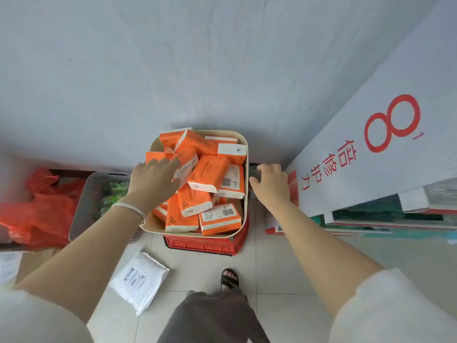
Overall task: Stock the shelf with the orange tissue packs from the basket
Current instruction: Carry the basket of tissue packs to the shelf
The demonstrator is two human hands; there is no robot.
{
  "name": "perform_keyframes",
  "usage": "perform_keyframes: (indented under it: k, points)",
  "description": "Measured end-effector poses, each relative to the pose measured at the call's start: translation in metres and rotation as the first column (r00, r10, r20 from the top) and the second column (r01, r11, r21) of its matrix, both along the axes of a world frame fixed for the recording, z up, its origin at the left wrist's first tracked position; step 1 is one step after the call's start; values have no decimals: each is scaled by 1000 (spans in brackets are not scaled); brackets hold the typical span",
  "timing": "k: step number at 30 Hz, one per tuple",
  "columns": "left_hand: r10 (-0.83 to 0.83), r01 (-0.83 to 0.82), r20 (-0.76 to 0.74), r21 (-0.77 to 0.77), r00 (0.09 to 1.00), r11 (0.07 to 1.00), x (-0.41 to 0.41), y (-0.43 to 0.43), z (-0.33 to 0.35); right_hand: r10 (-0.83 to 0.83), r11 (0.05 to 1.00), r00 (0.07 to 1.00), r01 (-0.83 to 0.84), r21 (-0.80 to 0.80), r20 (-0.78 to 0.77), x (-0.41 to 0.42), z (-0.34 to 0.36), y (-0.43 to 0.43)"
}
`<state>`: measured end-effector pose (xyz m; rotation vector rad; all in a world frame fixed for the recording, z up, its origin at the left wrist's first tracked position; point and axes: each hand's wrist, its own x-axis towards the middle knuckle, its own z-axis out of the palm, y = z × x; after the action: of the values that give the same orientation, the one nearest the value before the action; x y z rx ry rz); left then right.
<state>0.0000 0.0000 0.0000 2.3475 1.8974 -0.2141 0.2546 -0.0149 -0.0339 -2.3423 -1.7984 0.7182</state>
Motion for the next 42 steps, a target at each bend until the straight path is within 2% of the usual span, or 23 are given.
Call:
perform_keyframes:
  k: [2,3,5,7,9,11,13,14,16,20,24,28,34,38,42]
  points:
    - [0,-1,-19,-19,1000,1000,5,11,-8,-270,960,954,256,-114,-134,2,-17,9]
    - [-15,14,-24,-24,1000,1000,8,15,-14,-417,902,887,375,-215,-201,2,-27,11]
    - [-29,27,-25,-60,999,998,15,24,-21,-663,740,669,521,-425,-336,-1,-38,15]
    - [-50,50,-2,-81,999,995,21,34,-27,-811,584,394,569,-579,-432,-6,-48,20]
    - [-70,71,16,-72,997,995,22,42,-32,-857,468,140,614,-636,-496,-12,-50,24]
    - [-93,93,5,-74,996,993,17,48,-34,-849,358,-50,679,-641,-526,-14,-49,28]
    - [-84,85,19,-71,996,994,5,53,-35,-802,286,-185,716,-636,-568,-15,-43,31]
    - [-70,72,37,-73,997,995,-3,54,-35,-783,280,-207,725,-629,-587,-17,-36,33]
    - [-28,32,56,-71,998,997,-22,58,-37,-793,329,-127,734,-595,-596,-24,-31,38]
    - [127,-119,58,-121,990,985,-70,63,-47,-831,481,228,753,-449,-508,-50,-30,51]
    - [398,-359,131,-246,908,900,-119,68,-70,-824,528,427,817,-232,-372,-63,-40,50]
    - [598,-504,184,-382,780,775,-150,79,-107,-806,563,529,824,-69,-266,-76,-59,51]
    - [725,-524,286,-534,626,664,-154,96,-176,-689,717,724,680,151,14,-84,-83,53]
    - [808,-539,326,-615,491,576,-139,106,-209,-662,746,739,632,210,125,-88,-92,54]
    - [769,-474,417,-614,484,631,-136,124,-236,-656,751,738,617,234,160,-84,-101,53]
